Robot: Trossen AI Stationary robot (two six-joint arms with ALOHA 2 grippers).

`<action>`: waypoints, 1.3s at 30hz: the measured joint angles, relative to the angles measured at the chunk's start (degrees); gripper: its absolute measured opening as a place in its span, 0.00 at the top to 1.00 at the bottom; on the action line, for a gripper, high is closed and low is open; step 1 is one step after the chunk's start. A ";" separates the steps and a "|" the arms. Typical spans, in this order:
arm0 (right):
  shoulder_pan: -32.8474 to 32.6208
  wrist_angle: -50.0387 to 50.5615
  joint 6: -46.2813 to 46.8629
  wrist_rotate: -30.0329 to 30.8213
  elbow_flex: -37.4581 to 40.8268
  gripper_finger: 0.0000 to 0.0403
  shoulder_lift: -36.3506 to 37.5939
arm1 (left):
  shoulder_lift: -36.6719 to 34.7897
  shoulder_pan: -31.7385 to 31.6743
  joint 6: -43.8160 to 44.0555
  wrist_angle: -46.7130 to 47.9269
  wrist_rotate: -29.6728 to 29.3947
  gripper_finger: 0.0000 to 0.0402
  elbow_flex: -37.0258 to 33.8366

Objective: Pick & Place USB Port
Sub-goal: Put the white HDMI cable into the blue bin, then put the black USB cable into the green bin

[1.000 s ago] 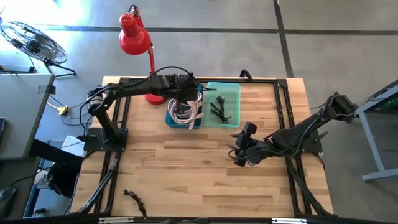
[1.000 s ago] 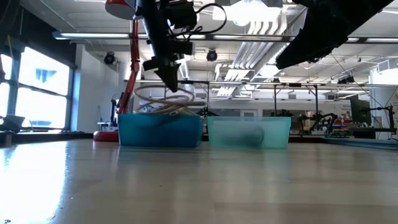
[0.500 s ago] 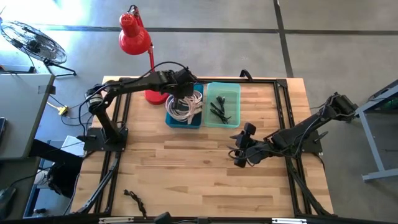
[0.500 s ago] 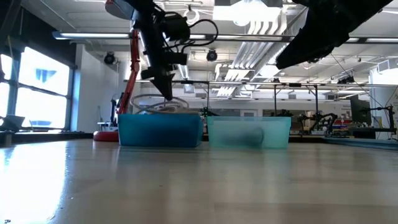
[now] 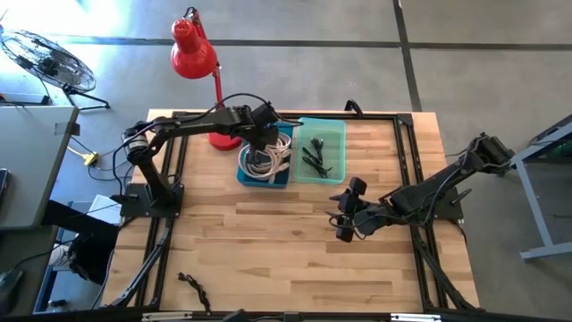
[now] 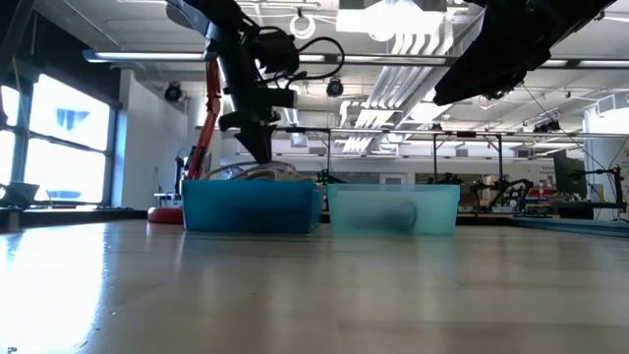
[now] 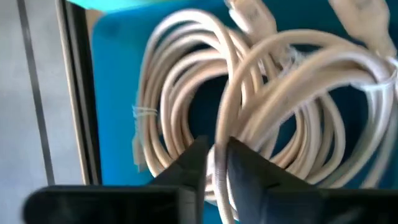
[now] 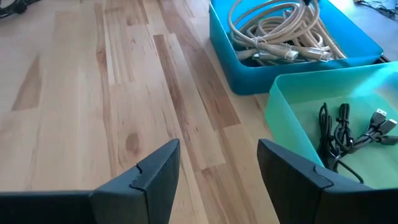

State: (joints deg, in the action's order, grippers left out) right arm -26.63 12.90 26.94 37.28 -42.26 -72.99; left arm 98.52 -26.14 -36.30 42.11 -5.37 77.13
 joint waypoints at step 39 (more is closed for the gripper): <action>-0.04 -0.30 -0.97 -3.65 0.00 0.48 0.00 | -0.50 59.70 64.61 40.24 5.01 0.41 12.03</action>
State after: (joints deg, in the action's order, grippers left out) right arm -26.68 12.60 25.97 33.63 -42.26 -72.99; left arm 98.02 33.56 28.31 82.35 -0.36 89.16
